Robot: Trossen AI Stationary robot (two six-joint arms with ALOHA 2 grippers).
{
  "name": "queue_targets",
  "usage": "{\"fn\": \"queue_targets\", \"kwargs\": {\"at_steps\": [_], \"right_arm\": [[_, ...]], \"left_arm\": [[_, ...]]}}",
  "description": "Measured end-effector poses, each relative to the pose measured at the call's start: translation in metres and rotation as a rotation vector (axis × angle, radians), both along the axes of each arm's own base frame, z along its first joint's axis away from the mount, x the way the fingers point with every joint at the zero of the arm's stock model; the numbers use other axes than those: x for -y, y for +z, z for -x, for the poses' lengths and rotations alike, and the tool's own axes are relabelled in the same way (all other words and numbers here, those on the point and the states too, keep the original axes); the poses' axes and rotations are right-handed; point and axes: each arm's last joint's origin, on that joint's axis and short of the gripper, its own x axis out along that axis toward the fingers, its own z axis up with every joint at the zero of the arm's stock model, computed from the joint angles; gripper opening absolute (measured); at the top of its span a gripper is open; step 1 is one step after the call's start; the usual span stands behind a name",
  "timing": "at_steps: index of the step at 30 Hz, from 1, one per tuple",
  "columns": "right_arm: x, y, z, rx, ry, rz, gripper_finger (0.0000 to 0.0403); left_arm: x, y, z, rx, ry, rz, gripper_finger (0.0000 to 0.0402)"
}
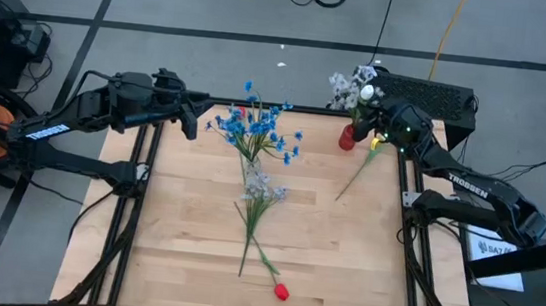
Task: Sort flowers into vase by color
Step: Put the white flower into the red vase, then put the top red flower into the red vase
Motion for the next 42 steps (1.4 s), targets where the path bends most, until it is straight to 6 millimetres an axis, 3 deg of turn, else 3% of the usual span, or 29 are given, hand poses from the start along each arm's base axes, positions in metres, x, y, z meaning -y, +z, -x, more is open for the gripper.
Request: {"fn": "queue_targets", "kwargs": {"at_steps": [11, 19, 30, 39, 42], "right_arm": [[-0.013, 0.031, 0.014, 0.015, -0.016, -0.005, 0.0167], [-0.025, 0.063, 0.032, -0.095, -0.165, -0.107, 0.0195], [-0.050, 0.109, 0.058, -0.064, -0.225, -0.345, 0.0134], [-0.067, 0.099, 0.071, -0.074, -0.250, -0.656, 0.0018], [-0.073, 0.092, 0.074, -0.119, -0.265, -0.748, 0.0004]], "left_arm": [[0.000, -0.001, 0.000, -0.011, -0.004, 0.000, 0.0132], [0.000, -0.001, 0.000, -0.010, -0.004, 0.000, 0.0132], [-0.001, -0.001, 0.001, -0.015, 0.032, -0.012, 0.0132], [-0.006, -0.001, 0.003, -0.027, 0.156, -0.046, 0.0132], [-0.010, -0.002, 0.002, -0.036, 0.185, -0.047, 0.0132]]}}
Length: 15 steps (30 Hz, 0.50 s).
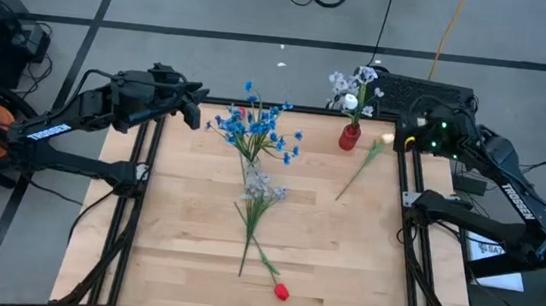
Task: Sort flowers into vase by color
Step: Put the top red flower into the red vase
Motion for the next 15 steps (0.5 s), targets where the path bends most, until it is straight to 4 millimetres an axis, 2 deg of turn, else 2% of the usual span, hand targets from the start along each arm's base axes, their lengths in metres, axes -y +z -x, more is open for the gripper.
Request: {"fn": "queue_targets", "kwargs": {"at_steps": [5, 15], "right_arm": [[-0.010, -0.007, 0.002, -0.042, -0.004, -0.100, 0.0002], [-0.014, -0.007, -0.001, -0.045, -0.020, -0.099, 0.0001]], "left_arm": [[-0.010, -0.004, -0.004, -0.008, 0.059, 0.022, 0.0132], [-0.034, -0.009, 0.000, -0.026, 0.198, 0.047, 0.0132]]}}
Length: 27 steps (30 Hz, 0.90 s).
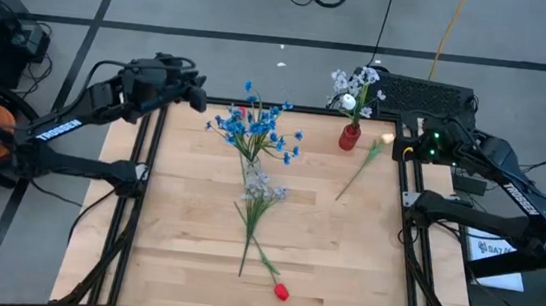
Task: Sort flowers into vase by color
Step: Put the top red flower into the red vase
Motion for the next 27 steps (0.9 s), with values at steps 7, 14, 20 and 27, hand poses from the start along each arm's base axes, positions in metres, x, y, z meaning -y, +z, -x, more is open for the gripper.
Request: {"fn": "queue_targets", "kwargs": {"at_steps": [7, 14, 20, 27], "right_arm": [[0.004, -0.002, -0.005, -0.022, 0.004, -0.018, 0.0001], [0.011, -0.007, -0.015, -0.079, 0.035, -0.037, 0.0000], [0.016, -0.010, -0.023, -0.131, 0.065, -0.045, 0.0000], [0.023, -0.012, -0.032, -0.143, 0.097, -0.024, 0.0000]], "left_arm": [[-0.020, -0.002, 0.014, 0.009, 0.150, 0.024, 0.0132], [-0.038, -0.021, 0.029, -0.073, 0.300, 0.192, 0.0132], [-0.052, -0.040, 0.036, -0.175, 0.369, 0.340, 0.0132], [-0.077, -0.060, 0.032, -0.208, 0.382, 0.497, 0.0132]]}}
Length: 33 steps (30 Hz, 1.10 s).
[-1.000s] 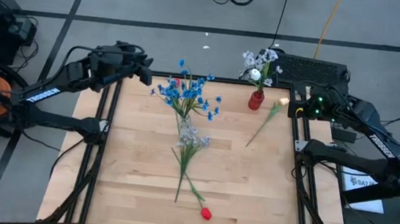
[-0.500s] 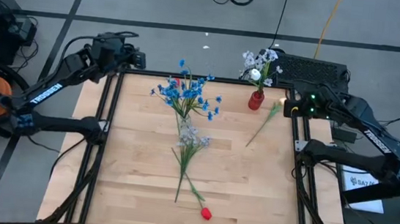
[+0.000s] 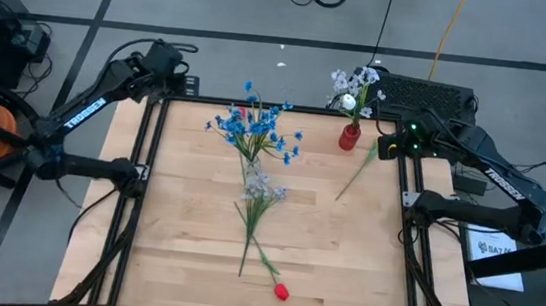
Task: Sort flowers into vase by color
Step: Put the top red flower into the red vase
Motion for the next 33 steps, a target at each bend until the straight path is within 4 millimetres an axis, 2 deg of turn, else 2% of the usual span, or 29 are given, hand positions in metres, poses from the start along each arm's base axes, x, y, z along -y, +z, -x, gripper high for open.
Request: {"fn": "queue_targets", "kwargs": {"at_steps": [8, 13, 18, 22, 26, 33], "right_arm": [[0.005, -0.001, -0.008, -0.006, 0.028, 0.016, 0.0000], [0.006, -0.002, -0.008, -0.011, 0.033, 0.016, 0.0000], [0.006, -0.002, -0.008, -0.012, 0.036, 0.017, 0.0000], [0.006, -0.002, -0.008, -0.013, 0.037, 0.018, 0.0000], [0.006, -0.002, -0.008, -0.013, 0.036, 0.018, 0.0000], [0.007, -0.001, -0.010, -0.003, 0.043, 0.030, 0.0000]], "left_arm": [[-0.034, -0.035, -0.010, -0.073, 0.033, 0.171, 0.0132], [-0.050, -0.073, -0.007, -0.121, 0.057, 0.318, 0.0132], [-0.050, -0.118, -0.010, -0.059, 0.085, 0.392, 0.0132], [-0.044, -0.146, -0.018, -0.015, 0.152, 0.421, 0.0132], [-0.041, -0.159, -0.031, 0.028, 0.171, 0.407, 0.0132], [-0.044, -0.182, -0.071, 0.131, 0.078, 0.381, 0.0132]]}}
